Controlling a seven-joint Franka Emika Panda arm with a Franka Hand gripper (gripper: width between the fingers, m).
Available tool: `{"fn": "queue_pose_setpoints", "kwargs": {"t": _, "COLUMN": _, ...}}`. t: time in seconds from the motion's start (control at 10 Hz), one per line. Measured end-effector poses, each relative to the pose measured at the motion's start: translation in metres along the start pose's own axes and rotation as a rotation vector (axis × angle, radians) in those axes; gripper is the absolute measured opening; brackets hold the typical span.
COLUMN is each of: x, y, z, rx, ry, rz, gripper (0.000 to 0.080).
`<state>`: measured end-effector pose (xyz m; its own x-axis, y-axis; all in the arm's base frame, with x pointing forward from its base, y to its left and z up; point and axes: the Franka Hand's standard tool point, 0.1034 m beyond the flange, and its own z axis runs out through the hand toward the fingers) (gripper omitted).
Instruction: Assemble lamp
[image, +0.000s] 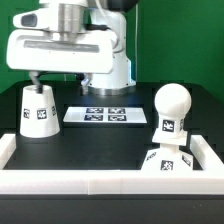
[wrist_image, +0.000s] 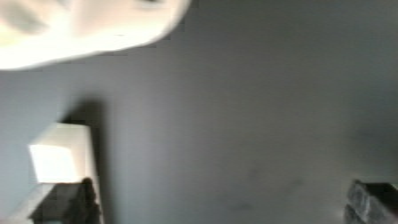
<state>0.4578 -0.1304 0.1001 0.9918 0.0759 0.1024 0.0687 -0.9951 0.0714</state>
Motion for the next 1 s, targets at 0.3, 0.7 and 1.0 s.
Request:
{"fn": "queue_pose_setpoints", "kwargs": {"t": 0.3, "x": -0.011, "y": 0.029, "z": 0.0, "rx": -0.007, "ry": -0.001, "rz": 0.0, "gripper": 0.0699}}
{"fn": "queue_pose_setpoints", "kwargs": {"t": 0.7, "x": -0.022, "y": 0.022, "z": -0.005, "rx": 0.005, "ry": -0.001, "rz": -0.002, "gripper": 0.0699}}
{"fn": "queue_pose_setpoints", "kwargs": {"t": 1.0, "x": -0.042, "y": 0.021, "z": -0.017, "rx": 0.021, "ry": 0.009, "rz": 0.02, "gripper": 0.0699}}
